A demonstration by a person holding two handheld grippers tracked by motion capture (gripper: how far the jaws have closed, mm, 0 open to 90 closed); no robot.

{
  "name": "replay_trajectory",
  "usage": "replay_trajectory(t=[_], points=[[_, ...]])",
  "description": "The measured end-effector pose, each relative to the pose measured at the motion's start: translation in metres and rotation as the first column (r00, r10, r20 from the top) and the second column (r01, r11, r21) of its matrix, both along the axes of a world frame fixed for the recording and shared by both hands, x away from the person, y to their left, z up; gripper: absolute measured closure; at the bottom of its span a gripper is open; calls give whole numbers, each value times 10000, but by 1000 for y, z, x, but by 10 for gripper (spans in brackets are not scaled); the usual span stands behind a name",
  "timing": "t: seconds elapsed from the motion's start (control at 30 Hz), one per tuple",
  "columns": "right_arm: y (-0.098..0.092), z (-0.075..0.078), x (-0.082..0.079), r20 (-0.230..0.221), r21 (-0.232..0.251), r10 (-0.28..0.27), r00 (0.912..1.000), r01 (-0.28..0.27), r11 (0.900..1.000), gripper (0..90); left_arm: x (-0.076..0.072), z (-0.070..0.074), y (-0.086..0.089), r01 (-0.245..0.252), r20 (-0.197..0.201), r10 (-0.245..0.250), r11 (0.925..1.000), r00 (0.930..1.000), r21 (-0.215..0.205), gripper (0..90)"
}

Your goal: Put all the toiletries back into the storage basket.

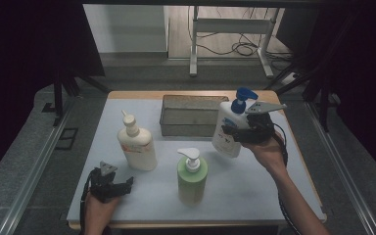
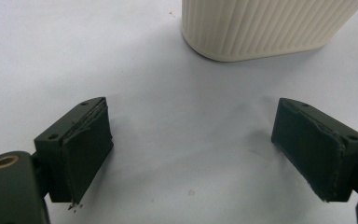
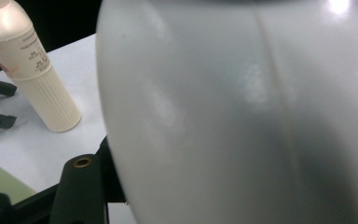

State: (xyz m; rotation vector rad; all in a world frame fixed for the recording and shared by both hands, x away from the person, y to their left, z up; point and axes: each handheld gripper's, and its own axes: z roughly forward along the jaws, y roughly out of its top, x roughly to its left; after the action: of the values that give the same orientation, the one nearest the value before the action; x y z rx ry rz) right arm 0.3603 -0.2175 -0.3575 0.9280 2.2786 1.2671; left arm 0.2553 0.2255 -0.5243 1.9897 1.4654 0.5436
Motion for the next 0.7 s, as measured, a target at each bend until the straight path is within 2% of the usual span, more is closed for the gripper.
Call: replay_trajectory(t=[0.4, 0.7], points=[[23, 14, 16, 157, 116, 8, 9999, -10, 9999, 377, 0, 0, 0, 1, -3, -1, 10000, 10000, -5, 118], [38, 22, 26, 238, 29, -34, 9997, 33, 10000, 377, 0, 0, 0, -3, 8, 3, 10000, 10000, -11, 118]])
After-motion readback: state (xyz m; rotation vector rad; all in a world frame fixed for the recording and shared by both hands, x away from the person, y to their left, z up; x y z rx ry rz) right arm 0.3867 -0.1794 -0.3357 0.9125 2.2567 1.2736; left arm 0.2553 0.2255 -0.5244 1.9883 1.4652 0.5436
